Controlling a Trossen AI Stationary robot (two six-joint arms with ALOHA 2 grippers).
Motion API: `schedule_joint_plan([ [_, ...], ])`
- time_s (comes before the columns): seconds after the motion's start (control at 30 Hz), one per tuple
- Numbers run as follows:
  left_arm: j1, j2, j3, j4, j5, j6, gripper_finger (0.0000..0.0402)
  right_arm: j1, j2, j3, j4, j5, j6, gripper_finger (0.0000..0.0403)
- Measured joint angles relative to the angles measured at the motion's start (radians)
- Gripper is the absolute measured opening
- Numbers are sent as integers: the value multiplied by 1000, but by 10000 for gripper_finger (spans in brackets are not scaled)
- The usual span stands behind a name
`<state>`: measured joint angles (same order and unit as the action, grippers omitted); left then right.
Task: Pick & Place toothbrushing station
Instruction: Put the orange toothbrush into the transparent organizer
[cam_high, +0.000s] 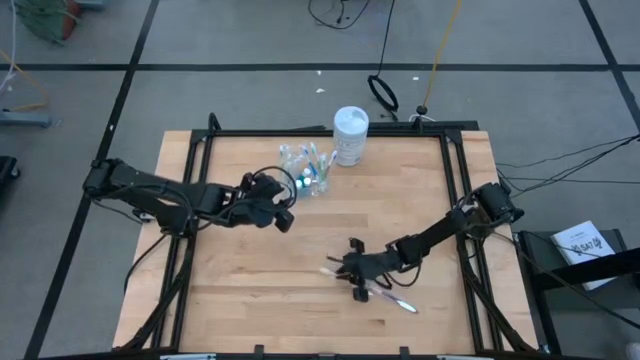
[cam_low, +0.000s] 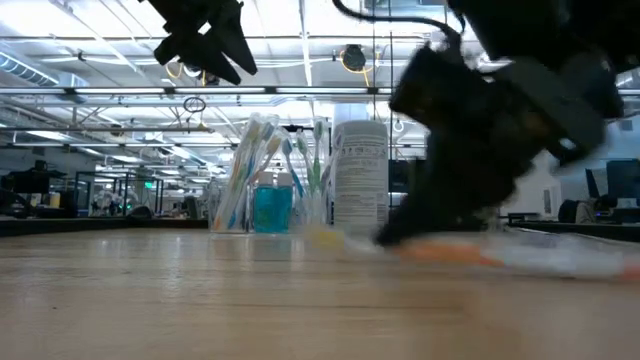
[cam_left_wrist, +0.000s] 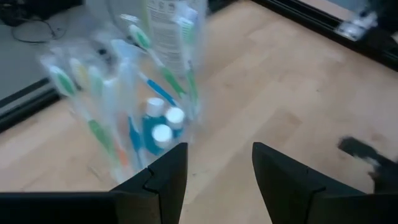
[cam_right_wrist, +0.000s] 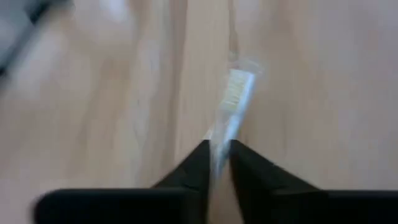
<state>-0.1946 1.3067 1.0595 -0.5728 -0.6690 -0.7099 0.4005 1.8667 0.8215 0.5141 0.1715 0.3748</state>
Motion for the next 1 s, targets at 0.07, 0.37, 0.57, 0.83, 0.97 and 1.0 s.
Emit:
schedule_joint_plan([
  [0.07, -24, -7, 0, -1, 35, -4, 186, -16, -18, 1, 78, 3, -33, 14],
  [0.37, -214, -137, -1, 3, 128, 33, 186, -133, -159, 2, 490, 79, -338, 3],
  [0.57, -313, -159, 0, 0, -94, 51, 186, -266, -174, 3, 843, 114, -702, 1],
  [0.83, -319, -157, 0, -1, -127, 77, 187, -521, -132, 3, 817, -38, -613, 1],
  [0.97, -303, -157, 0, -1, -127, 78, 186, -599, -77, 3, 811, -41, -572, 0],
  [1.0, -300, -157, 0, -1, -127, 78, 186, -612, -59, 3, 807, -41, -573, 0],
])
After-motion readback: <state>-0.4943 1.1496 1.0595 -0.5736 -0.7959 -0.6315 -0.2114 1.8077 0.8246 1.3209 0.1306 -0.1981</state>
